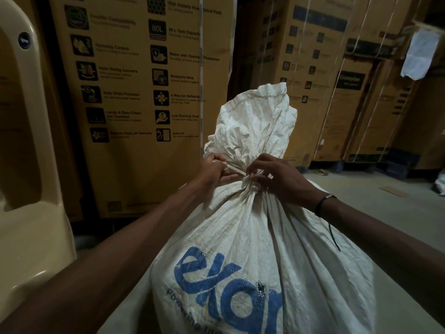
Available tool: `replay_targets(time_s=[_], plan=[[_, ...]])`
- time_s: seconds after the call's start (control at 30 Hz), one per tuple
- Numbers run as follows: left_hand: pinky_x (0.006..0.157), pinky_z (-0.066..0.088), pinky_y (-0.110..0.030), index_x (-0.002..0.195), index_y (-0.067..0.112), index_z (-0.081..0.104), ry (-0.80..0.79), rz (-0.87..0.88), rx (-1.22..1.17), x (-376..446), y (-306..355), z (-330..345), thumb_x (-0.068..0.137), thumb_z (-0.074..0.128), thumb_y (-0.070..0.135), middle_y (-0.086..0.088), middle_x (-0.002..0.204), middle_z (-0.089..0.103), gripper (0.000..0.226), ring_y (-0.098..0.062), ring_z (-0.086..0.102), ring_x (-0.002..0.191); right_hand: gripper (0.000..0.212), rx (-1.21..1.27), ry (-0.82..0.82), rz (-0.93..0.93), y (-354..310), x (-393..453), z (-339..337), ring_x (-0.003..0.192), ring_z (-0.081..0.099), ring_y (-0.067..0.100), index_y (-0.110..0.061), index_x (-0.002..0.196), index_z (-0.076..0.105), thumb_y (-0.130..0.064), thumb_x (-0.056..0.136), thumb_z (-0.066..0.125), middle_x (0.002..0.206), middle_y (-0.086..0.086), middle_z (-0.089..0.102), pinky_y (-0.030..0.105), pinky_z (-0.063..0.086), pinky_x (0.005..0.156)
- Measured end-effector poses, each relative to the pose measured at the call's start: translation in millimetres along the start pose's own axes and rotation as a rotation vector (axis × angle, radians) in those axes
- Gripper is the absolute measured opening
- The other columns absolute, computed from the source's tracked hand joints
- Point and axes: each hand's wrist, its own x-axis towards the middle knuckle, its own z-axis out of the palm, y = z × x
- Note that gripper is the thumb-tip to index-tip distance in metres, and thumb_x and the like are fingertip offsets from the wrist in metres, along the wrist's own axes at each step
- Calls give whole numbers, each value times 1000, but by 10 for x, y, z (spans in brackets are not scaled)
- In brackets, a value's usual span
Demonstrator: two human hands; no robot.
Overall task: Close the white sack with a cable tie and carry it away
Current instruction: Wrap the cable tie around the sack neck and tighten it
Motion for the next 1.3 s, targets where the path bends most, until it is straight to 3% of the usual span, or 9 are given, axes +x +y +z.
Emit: replay_targets(time_s=[0.13,0.33,0.43,0.7,0.9,1.03,1.1,1.23,1.3], plan=[[65,64,-23,94,-3,66,33,-30,-226,-59,-50,89,100,61,-2,-10,76,78,8,-17,75,72,17,-106,-59,-108,-69,34,-114,107,62,16,-24,119,73,-30,106,64,124,-2,64,41,58,87],[55,58,-16,97,-8,70,-5,-147,-436,-147,-104,156,92,74,4,-14,92,75,14,-12,75,68,27,-78,-211,-131,9,17,-267,111,63,8,-18,134,68,-14,109,62,132,-1,66,11,46,94],[68,66,-24,104,-13,67,-17,-126,-509,-158,-146,196,93,66,-7,-20,102,74,12,-17,76,80,28,-59,-183,-127,58,-39,-306,107,62,4,-16,132,71,-7,107,64,129,0,67,3,43,92],[66,65,-25,115,-24,63,85,-53,-462,-19,-114,241,88,71,-12,-25,96,73,30,-19,76,65,12,-74,-44,-158,42,-102,-276,92,71,14,-17,111,76,-16,102,68,112,-1,67,37,60,82],[65,65,-23,107,-8,61,130,43,-493,92,-110,288,87,73,-12,-23,90,71,23,-15,76,61,13,-55,-53,-145,123,-23,-240,92,73,18,-13,108,77,-5,98,74,107,-1,69,43,62,79],[60,61,-20,128,-15,61,109,-17,-473,82,-159,295,91,75,0,-18,95,75,42,-11,77,66,32,-90,-179,-154,151,87,-342,103,72,10,-15,133,71,-10,101,70,120,-1,69,24,61,92],[59,61,-20,123,-12,66,95,-38,-435,90,-156,270,92,75,6,-15,96,76,37,-9,77,67,30,-166,-264,-215,148,188,-379,107,69,13,-16,134,70,-12,104,66,125,3,68,31,62,93],[92,61,-24,99,-2,68,68,-27,-394,160,-153,170,94,74,8,-14,95,76,13,-13,77,81,33,-391,-351,-322,107,351,-483,127,57,19,-27,138,66,-38,110,53,141,3,59,39,58,102],[91,61,-21,95,3,65,55,-8,-361,161,-146,138,94,74,9,-12,92,76,11,-11,76,82,44,-521,-348,-373,153,415,-525,140,52,25,-32,144,62,-49,111,40,153,3,56,44,51,114]])
